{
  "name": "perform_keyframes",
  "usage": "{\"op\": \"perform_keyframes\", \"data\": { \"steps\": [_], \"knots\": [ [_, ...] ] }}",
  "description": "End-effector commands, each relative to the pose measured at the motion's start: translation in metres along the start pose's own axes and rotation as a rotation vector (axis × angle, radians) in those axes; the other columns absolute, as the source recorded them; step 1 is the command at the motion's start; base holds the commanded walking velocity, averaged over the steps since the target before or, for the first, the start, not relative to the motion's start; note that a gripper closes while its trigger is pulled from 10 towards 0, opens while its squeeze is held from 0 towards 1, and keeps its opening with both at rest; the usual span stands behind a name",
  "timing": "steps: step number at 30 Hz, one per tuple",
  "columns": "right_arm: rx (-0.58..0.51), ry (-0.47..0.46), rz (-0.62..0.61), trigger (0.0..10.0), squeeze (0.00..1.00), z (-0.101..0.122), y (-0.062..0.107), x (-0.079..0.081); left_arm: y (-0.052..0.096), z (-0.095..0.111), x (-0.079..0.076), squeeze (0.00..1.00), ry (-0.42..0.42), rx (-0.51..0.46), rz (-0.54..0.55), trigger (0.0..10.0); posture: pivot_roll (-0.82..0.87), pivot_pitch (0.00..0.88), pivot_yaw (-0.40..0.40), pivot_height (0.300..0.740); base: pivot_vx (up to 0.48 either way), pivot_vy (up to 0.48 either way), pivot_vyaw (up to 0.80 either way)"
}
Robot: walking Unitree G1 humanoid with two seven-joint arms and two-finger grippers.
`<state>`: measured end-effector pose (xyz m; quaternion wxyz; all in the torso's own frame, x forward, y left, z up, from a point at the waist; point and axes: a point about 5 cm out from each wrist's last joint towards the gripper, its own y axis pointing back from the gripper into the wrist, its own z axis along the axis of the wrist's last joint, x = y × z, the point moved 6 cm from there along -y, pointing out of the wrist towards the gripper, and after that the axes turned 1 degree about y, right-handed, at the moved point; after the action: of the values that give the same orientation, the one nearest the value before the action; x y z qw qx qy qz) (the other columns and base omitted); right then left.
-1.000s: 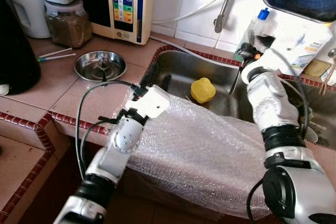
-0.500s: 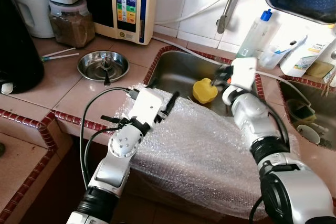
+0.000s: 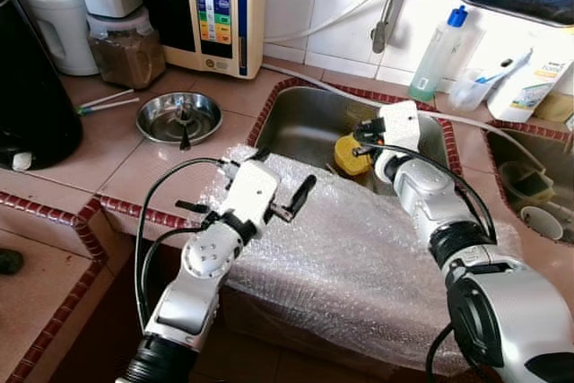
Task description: Kitchen organization
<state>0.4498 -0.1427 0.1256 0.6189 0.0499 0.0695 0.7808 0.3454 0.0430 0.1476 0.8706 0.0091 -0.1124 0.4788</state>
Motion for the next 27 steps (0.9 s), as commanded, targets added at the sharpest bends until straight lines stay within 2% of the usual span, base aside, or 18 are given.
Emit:
{"op": "perform_keyframes", "data": {
  "steps": [1,3,4,5,6,7,8,9,10,11,12,14,16,18,19,23,27],
  "knots": [
    [0.035,-0.074,-0.024,10.0,1.0,-0.011,0.001,-0.002,-0.001,0.003,-0.003,1.0,-0.016,0.003,-0.024,10.0,0.13,0.0,-0.027,0.74,0.0,0.0,0.0],
    [0.038,-0.095,-0.029,10.0,1.0,-0.013,0.002,-0.002,-0.002,0.002,-0.003,1.0,-0.018,0.006,-0.022,10.0,0.13,0.0,-0.024,0.74,0.0,0.0,0.0],
    [0.036,-0.159,-0.057,10.0,1.0,-0.013,0.002,-0.006,-0.004,0.003,-0.003,1.0,-0.014,0.009,-0.016,10.0,0.14,0.0,-0.022,0.74,0.0,0.0,0.0],
    [0.036,-0.159,-0.057,10.0,1.0,-0.013,0.002,-0.006,-0.004,0.003,-0.003,1.0,-0.014,0.009,-0.016,10.0,0.14,0.0,-0.022,0.74,0.0,0.0,0.0],
    [0.027,-0.241,-0.086,10.0,1.0,-0.011,0.002,-0.012,-0.006,0.004,-0.003,1.0,-0.009,0.009,-0.016,10.0,0.15,0.0,-0.019,0.74,0.0,0.0,0.0],
    [0.027,-0.241,-0.086,10.0,1.0,-0.011,0.002,-0.012,-0.006,0.004,-0.003,1.0,-0.009,0.009,-0.016,10.0,0.15,0.0,-0.019,0.74,0.0,0.0,0.0],
    [0.022,-0.297,-0.105,10.0,1.0,-0.009,0.002,-0.015,-0.007,0.006,-0.003,1.0,-0.006,0.008,-0.017,10.0,0.15,0.0,-0.019,0.74,0.0,0.0,0.0],
    [-0.008,-0.393,-0.146,10.0,1.0,-0.003,0.003,-0.024,-0.008,0.008,0.001,1.0,-0.008,0.003,-0.009,10.0,0.15,0.0,-0.012,0.74,0.0,0.0,0.0],
    [-0.008,-0.393,-0.146,10.0,1.0,-0.003,0.003,-0.024,-0.008,0.008,0.001,1.0,-0.008,0.003,-0.009,10.0,0.15,0.0,-0.012,0.74,0.0,0.0,0.0],
    [-0.037,-0.416,-0.178,10.0,1.0,0.002,0.003,-0.031,-0.009,0.009,0.015,1.0,-0.007,0.007,0.031,10.0,0.13,0.0,-0.006,0.74,0.0,0.0,0.0],
    [-0.038,-0.386,-0.181,10.0,1.0,0.002,0.003,-0.031,-0.01,0.008,0.021,1.0,-0.006,0.01,0.05,10.0,0.13,0.0,-0.006,0.74,0.0,0.0,0.0],
    [-0.026,-0.238,-0.16,10.0,1.0,0.0,0.004,-0.026,-0.011,0.007,0.027,1.0,0.009,0.013,0.079,10.0,0.14,0.0,-0.018,0.74,0.0,0.0,0.0],
    [-0.026,-0.142,-0.134,10.0,1.0,-0.002,0.004,-0.021,-0.012,0.006,0.032,1.0,0.016,0.014,0.105,10.0,0.14,0.0,-0.028,0.74,0.0,0.0,0.0],
    [-0.027,-0.113,-0.123,10.0,1.0,-0.002,0.004,-0.019,-0.013,0.006,0.034,1.0,0.017,0.015,0.116,10.0,0.14,0.0,-0.028,0.74,0.0,0.0,0.0],
    [-0.039,-0.06,-0.116,10.0,1.0,-0.002,0.005,-0.018,-0.015,0.008,0.038,1.0,0.019,0.008,0.138,10.0,0.13,0.0,-0.044,0.74,0.0,0.0,0.0],
    [-0.056,-0.058,-0.128,10.0,1.0,0.0,0.006,-0.022,-0.017,0.01,0.041,1.0,0.034,0.002,0.159,10.0,0.13,0.0,-0.055,0.74,0.0,0.0,0.0],
    [-0.12,-0.112,-0.114,10.0,1.0,0.01,0.006,-0.018,-0.019,0.012,0.062,1.0,0.071,0.008,0.271,10.0,0.14,0.0,-0.057,0.74,0.0,0.0,0.0]
  ]
}}
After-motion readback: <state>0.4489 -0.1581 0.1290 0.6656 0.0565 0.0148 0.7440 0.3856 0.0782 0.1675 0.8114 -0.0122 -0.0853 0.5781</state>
